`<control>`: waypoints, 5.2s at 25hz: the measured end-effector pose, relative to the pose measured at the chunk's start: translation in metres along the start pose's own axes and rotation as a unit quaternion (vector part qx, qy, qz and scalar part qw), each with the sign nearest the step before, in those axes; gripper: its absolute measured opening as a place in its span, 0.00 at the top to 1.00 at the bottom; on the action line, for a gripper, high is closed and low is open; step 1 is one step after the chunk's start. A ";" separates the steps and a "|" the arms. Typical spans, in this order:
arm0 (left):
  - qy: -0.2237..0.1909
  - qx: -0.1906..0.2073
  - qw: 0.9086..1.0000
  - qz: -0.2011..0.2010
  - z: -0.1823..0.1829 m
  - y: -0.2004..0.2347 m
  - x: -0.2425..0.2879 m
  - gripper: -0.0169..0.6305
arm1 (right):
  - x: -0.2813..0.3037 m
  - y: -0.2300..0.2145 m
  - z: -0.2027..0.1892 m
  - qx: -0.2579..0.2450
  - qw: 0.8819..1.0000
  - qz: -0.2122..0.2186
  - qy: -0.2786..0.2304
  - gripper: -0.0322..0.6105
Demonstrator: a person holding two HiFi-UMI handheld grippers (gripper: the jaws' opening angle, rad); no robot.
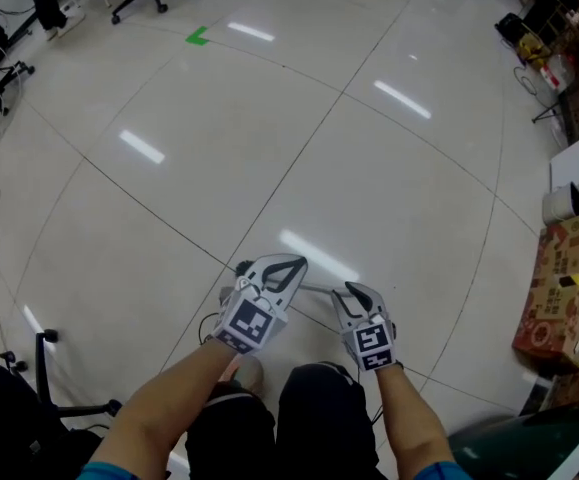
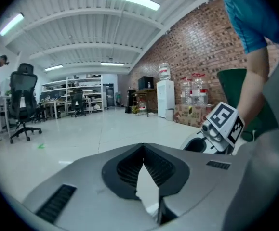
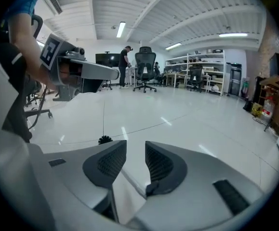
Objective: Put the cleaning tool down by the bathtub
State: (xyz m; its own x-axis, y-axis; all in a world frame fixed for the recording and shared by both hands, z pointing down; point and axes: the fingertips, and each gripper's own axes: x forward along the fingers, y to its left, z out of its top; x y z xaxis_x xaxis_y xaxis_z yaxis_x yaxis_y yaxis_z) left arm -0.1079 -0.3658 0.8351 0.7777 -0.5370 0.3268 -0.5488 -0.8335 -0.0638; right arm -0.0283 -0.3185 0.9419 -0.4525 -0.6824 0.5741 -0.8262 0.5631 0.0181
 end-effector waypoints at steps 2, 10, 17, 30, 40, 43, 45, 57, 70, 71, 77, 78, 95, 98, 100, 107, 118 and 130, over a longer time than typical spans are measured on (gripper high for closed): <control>0.016 0.014 1.000 -0.015 -0.019 -0.007 0.004 0.97 | 0.017 0.009 -0.008 -0.018 1.000 0.019 0.009 0.71; 0.028 -0.012 1.000 -0.004 -0.035 0.011 -0.010 0.97 | 0.076 0.025 -0.068 -0.035 0.995 0.053 0.079 0.66; 0.064 0.008 0.998 -0.021 -0.052 0.010 -0.030 0.97 | 0.118 0.031 -0.127 -0.064 0.981 0.065 0.173 0.63; 0.057 0.003 0.997 -0.049 -0.052 -0.004 -0.024 0.97 | 0.131 0.034 -0.160 -0.124 0.969 0.051 0.206 0.75; 0.062 0.006 0.996 -0.068 -0.058 -0.012 -0.021 0.97 | 0.124 0.072 -0.209 -0.138 0.938 0.108 0.300 0.77; 0.054 0.008 0.995 -0.079 -0.054 -0.017 -0.015 0.97 | 0.117 0.082 -0.220 -0.132 0.931 0.120 0.319 0.82; 0.057 0.012 0.995 -0.083 -0.055 -0.018 -0.011 0.97 | 0.112 0.084 -0.219 -0.098 0.935 0.126 0.315 0.82; 0.044 0.034 0.990 -0.133 -0.038 -0.059 0.032 0.97 | 0.042 0.030 -0.174 0.051 0.979 0.021 0.198 0.82; 0.020 0.041 0.980 -0.194 0.009 -0.150 0.104 0.97 | -0.144 -0.030 -0.196 0.195 0.960 -0.143 0.141 0.82; 0.014 0.039 0.978 -0.203 0.020 -0.165 0.110 0.97 | -0.162 -0.035 -0.200 0.205 0.956 -0.158 0.136 0.82; -0.005 0.013 0.966 -0.257 0.071 -0.255 0.141 0.97 | -0.264 -0.042 -0.236 0.271 0.924 -0.244 0.118 0.82; -0.007 0.018 0.964 -0.264 0.075 -0.272 0.146 0.97 | -0.283 -0.041 -0.249 0.284 0.915 -0.259 0.119 0.82; -0.009 0.062 0.895 -0.443 0.065 -0.544 0.173 0.97 | -0.499 -0.018 -0.437 0.406 0.786 -0.434 0.168 0.82; -0.009 0.107 0.868 -0.485 0.044 -0.585 0.168 0.97 | -0.518 -0.003 -0.477 0.447 0.752 -0.454 0.169 0.82; -0.005 0.120 0.859 -0.498 0.035 -0.599 0.166 0.97 | -0.526 0.011 -0.505 0.473 0.729 -0.463 0.176 0.82; 0.010 0.141 0.857 -0.496 0.024 -0.603 0.167 0.97 | -0.541 0.048 -0.583 0.497 0.687 -0.454 0.272 0.82; 0.013 0.157 0.848 -0.507 0.021 -0.601 0.162 0.97 | -0.559 0.070 -0.636 0.496 0.655 -0.442 0.361 0.81; 0.014 0.148 0.848 -0.509 0.019 -0.578 0.157 0.97 | -0.553 0.080 -0.619 0.525 0.601 -0.496 0.343 0.57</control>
State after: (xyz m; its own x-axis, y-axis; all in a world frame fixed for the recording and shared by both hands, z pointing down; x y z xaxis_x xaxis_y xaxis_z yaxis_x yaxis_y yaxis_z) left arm 0.3370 0.0294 0.9051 0.7928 0.4793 0.3766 0.5063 -0.8618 0.0309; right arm 0.3638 0.3923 1.1331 0.3837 0.1164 0.9161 -0.4948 -0.8117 0.3103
